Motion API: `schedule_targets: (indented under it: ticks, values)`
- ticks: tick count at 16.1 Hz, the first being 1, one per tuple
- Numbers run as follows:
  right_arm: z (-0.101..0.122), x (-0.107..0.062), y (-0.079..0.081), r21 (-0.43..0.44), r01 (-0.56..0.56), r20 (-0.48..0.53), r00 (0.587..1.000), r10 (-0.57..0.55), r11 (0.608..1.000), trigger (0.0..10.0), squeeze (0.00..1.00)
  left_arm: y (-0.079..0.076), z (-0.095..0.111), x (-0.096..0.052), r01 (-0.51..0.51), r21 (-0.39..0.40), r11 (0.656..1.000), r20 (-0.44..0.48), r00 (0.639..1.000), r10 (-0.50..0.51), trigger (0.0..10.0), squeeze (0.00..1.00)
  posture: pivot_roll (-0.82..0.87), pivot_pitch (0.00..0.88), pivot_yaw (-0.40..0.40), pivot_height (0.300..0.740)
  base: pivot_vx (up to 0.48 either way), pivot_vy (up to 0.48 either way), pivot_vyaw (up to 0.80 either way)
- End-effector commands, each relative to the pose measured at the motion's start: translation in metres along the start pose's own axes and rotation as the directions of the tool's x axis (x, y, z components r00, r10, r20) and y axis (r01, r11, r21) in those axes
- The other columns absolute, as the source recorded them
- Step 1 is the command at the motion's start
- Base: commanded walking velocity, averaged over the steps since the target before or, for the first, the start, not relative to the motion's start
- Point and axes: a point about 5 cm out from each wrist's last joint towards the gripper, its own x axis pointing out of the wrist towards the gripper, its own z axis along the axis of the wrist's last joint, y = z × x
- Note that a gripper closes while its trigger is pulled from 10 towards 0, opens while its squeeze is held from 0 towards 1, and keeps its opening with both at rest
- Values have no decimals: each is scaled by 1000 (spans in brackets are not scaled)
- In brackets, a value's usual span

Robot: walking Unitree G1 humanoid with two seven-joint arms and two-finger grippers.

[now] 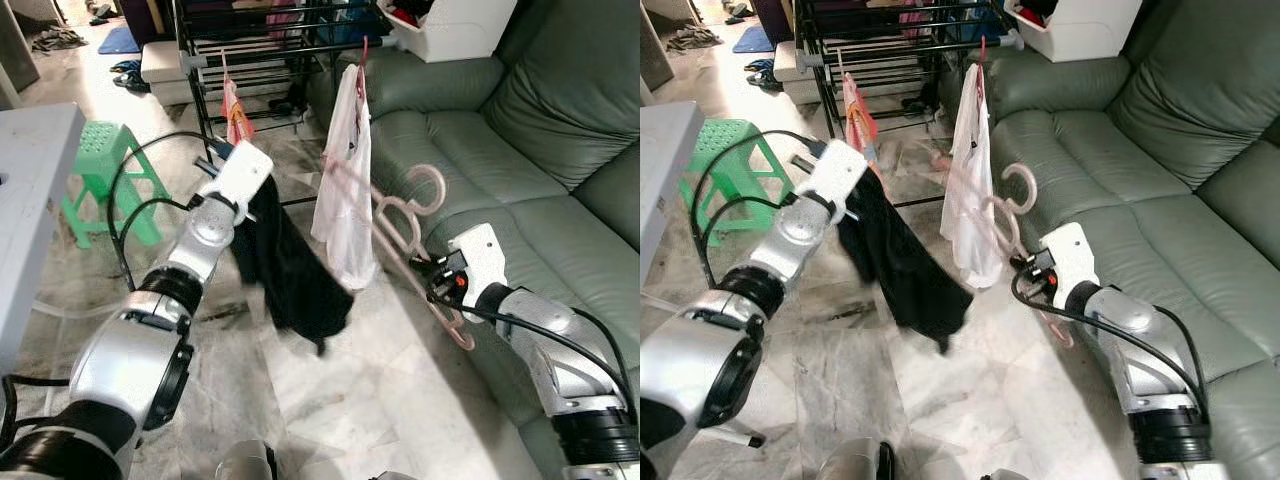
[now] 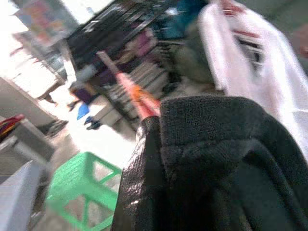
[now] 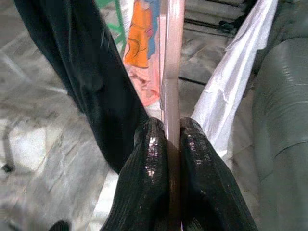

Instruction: Hang hanger

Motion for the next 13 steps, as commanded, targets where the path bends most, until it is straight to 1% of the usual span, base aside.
schedule_targets:
  ticks: [1, 2, 4, 5, 7, 10, 11, 13]
  values:
    - [3, -3, 3, -31, -48, -8, 999, 48, 998, 10000, 0, 12, 15, 5, -50, -31, 998, 34, 998, 51, 10000, 0, -56, 0, 24, 740, 0, 0, 0]
    - [2, -6, 4, -23, -79, -17, 997, 78, 997, 10000, 0, 12, 16, 6, -55, -12, 998, 40, 998, 55, 10000, 0, -55, 0, 27, 740, 0, 0, 0]
    - [1, -9, 8, -15, -120, -29, 992, 120, 993, 10000, 0, 9, 17, 6, -28, -25, 999, 47, 998, 30, 10000, 0, -55, 0, 27, 740, 0, 0, 0]
    - [-2, -12, 8, -17, -140, -50, 989, 139, 990, 10000, 0, 3, 19, 5, 16, -12, 1000, 77, 997, -15, 10000, 0, -57, 0, 29, 740, 0, 0, 0]
    - [-7, -18, 10, -8, -223, -85, 971, 221, 975, 10000, 0, -10, 24, 2, 124, -9, 992, 146, 982, -121, 10000, 0, -58, 0, 25, 740, 0, 0, 0]
    - [-11, -26, 15, -6, -310, -134, 943, 306, 951, 10000, 0, -19, 30, -1, 184, 16, 983, 218, 959, -183, 10000, 0, -56, 0, 21, 740, 0, 0, 0]
    - [-12, -28, 16, -7, -337, -143, 932, 333, 941, 10000, 0, -20, 31, -3, 195, 33, 980, 237, 951, -198, 10000, 0, -56, 0, 21, 740, 0, 0, 0]
    - [-10, -33, 19, 3, -373, -143, 918, 369, 928, 10000, 0, -19, 29, -3, 182, 57, 982, 234, 953, -190, 10000, 0, -56, 0, 21, 740, 0, 0, 0]
